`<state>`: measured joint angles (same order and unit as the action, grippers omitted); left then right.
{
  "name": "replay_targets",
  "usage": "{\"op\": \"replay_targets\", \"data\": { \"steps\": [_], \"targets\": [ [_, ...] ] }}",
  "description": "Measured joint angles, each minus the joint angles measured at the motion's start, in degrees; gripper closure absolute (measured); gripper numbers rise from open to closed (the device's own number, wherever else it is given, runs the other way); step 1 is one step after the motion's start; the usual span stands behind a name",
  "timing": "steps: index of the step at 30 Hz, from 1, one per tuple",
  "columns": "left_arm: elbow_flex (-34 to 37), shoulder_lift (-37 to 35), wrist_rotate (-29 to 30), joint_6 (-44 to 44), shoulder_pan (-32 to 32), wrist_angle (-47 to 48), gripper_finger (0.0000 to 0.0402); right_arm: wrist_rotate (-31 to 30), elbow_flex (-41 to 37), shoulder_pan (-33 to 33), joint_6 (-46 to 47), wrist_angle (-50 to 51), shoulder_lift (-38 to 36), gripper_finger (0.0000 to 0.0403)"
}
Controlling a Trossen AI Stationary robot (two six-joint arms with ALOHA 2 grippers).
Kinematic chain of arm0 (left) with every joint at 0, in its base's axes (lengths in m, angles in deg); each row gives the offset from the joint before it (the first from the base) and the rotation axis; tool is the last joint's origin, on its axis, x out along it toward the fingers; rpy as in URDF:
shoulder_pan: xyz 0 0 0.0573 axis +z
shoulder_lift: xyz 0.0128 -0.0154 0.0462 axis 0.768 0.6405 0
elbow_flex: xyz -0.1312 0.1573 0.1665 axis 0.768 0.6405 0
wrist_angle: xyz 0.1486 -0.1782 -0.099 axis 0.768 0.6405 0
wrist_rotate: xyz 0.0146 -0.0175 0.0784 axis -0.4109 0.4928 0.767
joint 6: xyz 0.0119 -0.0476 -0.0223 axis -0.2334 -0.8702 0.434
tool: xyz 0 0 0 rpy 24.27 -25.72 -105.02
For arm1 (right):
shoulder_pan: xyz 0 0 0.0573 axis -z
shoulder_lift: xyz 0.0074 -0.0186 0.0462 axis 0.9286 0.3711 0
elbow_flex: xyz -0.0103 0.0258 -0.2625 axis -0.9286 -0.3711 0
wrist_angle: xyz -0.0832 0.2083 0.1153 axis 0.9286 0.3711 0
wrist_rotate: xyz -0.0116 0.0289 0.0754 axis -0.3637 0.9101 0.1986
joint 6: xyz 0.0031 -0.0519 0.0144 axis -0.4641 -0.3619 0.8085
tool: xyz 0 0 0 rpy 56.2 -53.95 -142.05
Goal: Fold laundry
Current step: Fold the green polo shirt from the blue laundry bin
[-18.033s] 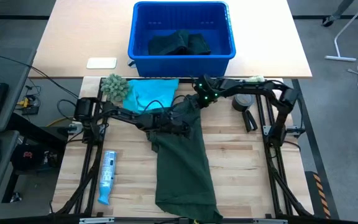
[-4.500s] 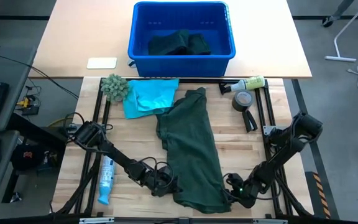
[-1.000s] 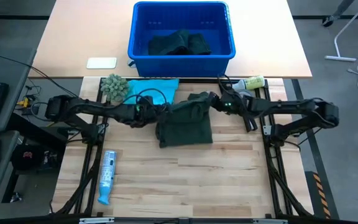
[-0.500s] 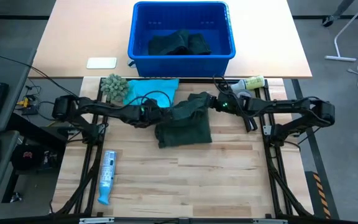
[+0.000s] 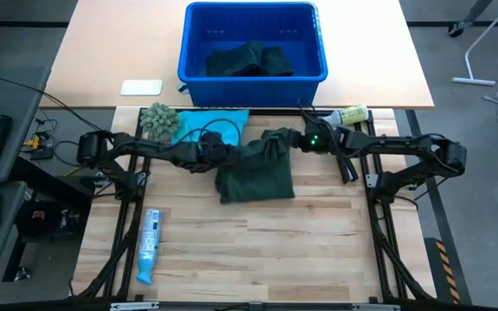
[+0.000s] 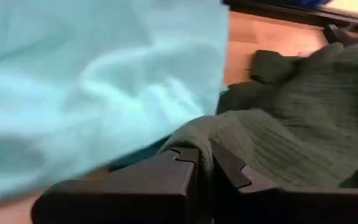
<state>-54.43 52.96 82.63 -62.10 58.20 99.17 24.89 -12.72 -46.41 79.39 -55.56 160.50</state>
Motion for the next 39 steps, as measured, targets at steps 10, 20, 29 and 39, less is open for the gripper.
{"op": "replay_targets", "data": {
  "steps": [10, 20, 29, 39],
  "targets": [
    [0.0, -0.1, -10.0, 17.2, 3.1, -8.4, 0.0401, 4.0, 0.0, -0.5, -6.4, 1.7, -0.1, 0.0289],
    [0.0, -0.7, -24.3, 13.9, 5.2, -8.1, 0.0313, 5.7, 0.0, -0.6, -8.7, 3.1, -0.1, 0.0289],
    [-8.4, -1.8, -22.2, 22.3, 6.4, 7.1, 0.021, 7.0, 0.0, -0.4, -12.1, 3.8, -0.5, 0.0289],
    [-15.5, -1.8, -14.1, 29.1, 8.2, 18.5, 0.0195, 6.6, 0.0, 2.7, -15.4, 8.8, -5.9, 0.0289]
  ]
}}
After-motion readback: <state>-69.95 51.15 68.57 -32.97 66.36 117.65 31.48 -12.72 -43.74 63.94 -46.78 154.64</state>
